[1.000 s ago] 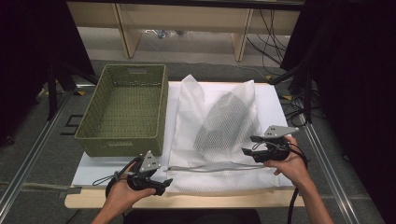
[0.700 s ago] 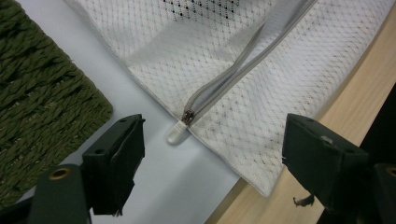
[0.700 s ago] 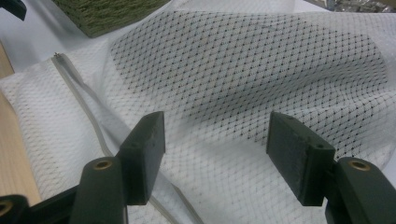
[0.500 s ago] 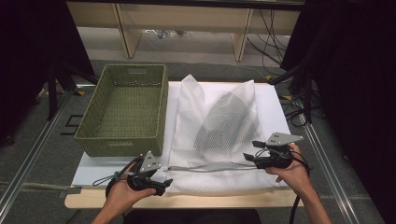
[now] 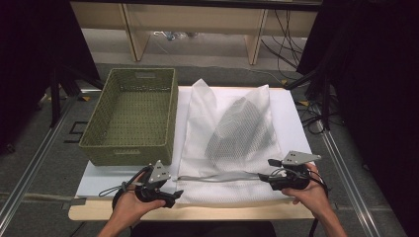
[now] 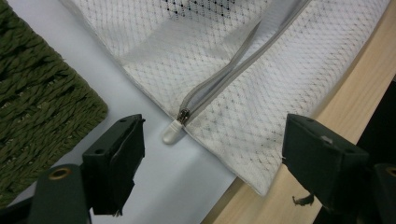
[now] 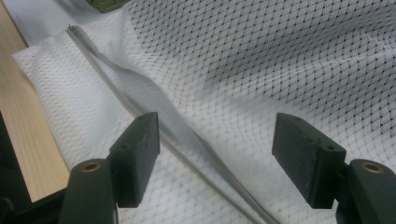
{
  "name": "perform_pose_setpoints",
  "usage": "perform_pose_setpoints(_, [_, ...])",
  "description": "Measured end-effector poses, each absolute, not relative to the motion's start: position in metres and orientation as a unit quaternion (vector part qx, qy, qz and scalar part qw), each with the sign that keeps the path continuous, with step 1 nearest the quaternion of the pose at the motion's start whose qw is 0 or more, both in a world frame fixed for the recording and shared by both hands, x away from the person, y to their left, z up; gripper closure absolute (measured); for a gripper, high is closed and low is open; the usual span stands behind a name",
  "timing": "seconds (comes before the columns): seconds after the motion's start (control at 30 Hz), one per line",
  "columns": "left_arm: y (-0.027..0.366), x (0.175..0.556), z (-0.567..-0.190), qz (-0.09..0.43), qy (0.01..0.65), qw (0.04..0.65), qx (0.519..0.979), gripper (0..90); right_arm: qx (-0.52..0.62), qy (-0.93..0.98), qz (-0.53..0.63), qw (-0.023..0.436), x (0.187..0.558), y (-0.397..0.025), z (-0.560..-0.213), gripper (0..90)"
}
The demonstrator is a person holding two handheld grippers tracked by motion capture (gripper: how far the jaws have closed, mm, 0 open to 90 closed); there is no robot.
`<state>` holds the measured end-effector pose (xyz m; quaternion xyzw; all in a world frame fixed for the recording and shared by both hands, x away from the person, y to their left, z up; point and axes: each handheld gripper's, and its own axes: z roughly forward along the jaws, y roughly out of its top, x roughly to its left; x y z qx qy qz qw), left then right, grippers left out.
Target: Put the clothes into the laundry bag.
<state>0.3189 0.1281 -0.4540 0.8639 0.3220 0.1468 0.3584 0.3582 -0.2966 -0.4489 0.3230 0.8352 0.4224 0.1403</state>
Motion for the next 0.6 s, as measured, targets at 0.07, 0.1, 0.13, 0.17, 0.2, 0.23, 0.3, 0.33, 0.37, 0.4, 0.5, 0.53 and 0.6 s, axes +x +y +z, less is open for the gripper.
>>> perform_pose_setpoints(0.07, [0.128,0.319,-0.454,0.147,0.321,0.359,0.864,20.9,0.311,0.837,0.425,0.149,0.357,-0.298,-0.451,32.8])
perform_pose_setpoints(0.1, [0.128,0.319,-0.454,0.146,0.320,0.358,0.865,20.8,0.319,0.835,0.423,0.146,0.355,-0.298,-0.451,32.8])
perform_pose_setpoints(0.13, [0.128,0.319,-0.455,0.146,0.316,0.358,0.866,20.9,0.324,0.833,0.424,0.144,0.350,-0.298,-0.453,32.7])
perform_pose_setpoints(0.17, [0.128,0.320,-0.455,0.148,0.316,0.355,0.867,20.9,0.324,0.833,0.424,0.144,0.350,-0.298,-0.453,32.7])
perform_pose_setpoints(0.2, [0.127,0.319,-0.455,0.146,0.316,0.357,0.867,20.9,0.319,0.834,0.426,0.146,0.350,-0.298,-0.453,32.7])
perform_pose_setpoints(0.23, [0.127,0.319,-0.455,0.148,0.312,0.356,0.868,20.9,0.327,0.832,0.424,0.145,0.347,-0.297,-0.453,32.6])
perform_pose_setpoints(0.3, [0.126,0.318,-0.454,0.150,0.315,0.357,0.867,20.9,0.320,0.834,0.424,0.151,0.344,-0.297,-0.454,32.6])
perform_pose_setpoints(0.33, [0.126,0.318,-0.454,0.149,0.314,0.357,0.867,20.8,0.315,0.836,0.424,0.148,0.342,-0.296,-0.455,32.5])
perform_pose_setpoints(0.37, [0.126,0.318,-0.454,0.148,0.313,0.357,0.867,20.8,0.315,0.836,0.424,0.148,0.342,-0.296,-0.455,32.5])
perform_pose_setpoints(0.4, [0.125,0.318,-0.455,0.148,0.314,0.358,0.867,20.9,0.318,0.836,0.422,0.148,0.338,-0.295,-0.455,32.4])
perform_pose_setpoints(0.5, [0.125,0.317,-0.454,0.149,0.312,0.357,0.868,20.8,0.322,0.834,0.424,0.147,0.334,-0.295,-0.455,32.4])
perform_pose_setpoints(0.53, [0.124,0.316,-0.453,0.150,0.313,0.358,0.867,20.8,0.319,0.834,0.425,0.149,0.332,-0.296,-0.455,32.3])
perform_pose_setpoints(0.6, [0.124,0.316,-0.453,0.148,0.311,0.357,0.868,20.9,0.323,0.834,0.421,0.151,0.328,-0.296,-0.457,32.4])
